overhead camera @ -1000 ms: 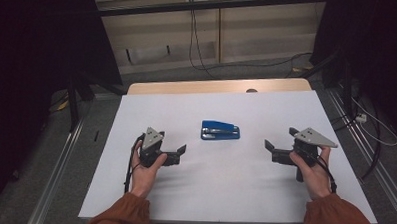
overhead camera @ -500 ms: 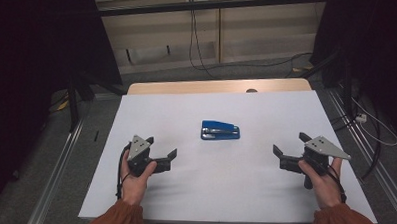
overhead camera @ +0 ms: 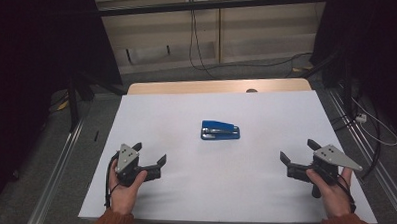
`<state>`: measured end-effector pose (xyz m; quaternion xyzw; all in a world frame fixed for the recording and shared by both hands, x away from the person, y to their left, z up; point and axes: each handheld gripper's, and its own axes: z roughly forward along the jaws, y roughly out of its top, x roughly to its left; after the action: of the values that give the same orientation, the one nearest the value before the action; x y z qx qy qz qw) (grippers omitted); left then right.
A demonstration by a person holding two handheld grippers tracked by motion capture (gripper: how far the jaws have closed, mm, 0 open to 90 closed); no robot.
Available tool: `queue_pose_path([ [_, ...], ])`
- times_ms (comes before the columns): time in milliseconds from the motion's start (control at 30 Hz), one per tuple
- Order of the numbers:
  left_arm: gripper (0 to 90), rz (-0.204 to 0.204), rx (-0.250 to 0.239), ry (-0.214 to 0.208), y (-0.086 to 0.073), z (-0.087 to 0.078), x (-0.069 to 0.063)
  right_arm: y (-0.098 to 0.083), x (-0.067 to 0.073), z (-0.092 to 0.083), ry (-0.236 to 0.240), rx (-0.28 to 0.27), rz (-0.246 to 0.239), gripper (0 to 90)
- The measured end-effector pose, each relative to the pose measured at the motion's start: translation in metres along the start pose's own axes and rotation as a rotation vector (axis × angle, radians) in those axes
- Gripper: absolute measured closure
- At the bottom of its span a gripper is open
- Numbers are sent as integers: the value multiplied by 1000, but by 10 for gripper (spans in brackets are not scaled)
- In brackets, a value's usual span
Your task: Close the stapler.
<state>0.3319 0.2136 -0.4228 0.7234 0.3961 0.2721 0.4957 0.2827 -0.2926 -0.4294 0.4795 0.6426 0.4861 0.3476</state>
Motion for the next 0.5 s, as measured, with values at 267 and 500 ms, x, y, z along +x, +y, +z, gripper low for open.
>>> queue_pose_path([
  [267,43,-21,0,8,-5,-15,-1,-8,0,-11,-53,-9,8,17],
  [500,43,-32,-7,8,-8,-24,-1,-15,0,-23,-75,-19,36,17],
])
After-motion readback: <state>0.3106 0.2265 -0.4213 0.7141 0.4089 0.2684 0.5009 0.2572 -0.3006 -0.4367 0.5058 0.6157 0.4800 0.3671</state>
